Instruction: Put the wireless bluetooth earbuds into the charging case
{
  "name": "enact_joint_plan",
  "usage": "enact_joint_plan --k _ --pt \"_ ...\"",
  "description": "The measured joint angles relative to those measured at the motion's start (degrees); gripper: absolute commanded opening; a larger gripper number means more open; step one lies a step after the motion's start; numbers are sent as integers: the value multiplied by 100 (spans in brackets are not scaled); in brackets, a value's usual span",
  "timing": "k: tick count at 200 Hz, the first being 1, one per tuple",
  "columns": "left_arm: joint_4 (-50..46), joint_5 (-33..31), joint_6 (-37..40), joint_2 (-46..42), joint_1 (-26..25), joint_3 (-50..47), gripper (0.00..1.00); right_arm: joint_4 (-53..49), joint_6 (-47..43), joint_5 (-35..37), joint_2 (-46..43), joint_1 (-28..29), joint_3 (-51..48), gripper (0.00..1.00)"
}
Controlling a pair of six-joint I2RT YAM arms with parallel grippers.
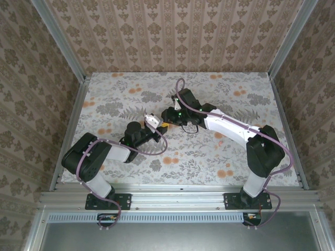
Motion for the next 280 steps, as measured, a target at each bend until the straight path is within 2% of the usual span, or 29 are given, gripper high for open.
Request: enact_joint_plan --k 164,280 --pt "-302 -20 105 -114 -59 -7 9 -437 -352 221 114 127 232 36" --pt "-302 -24 151 -116 -85 -7 9 -911 -638 446 103 203 420 33"
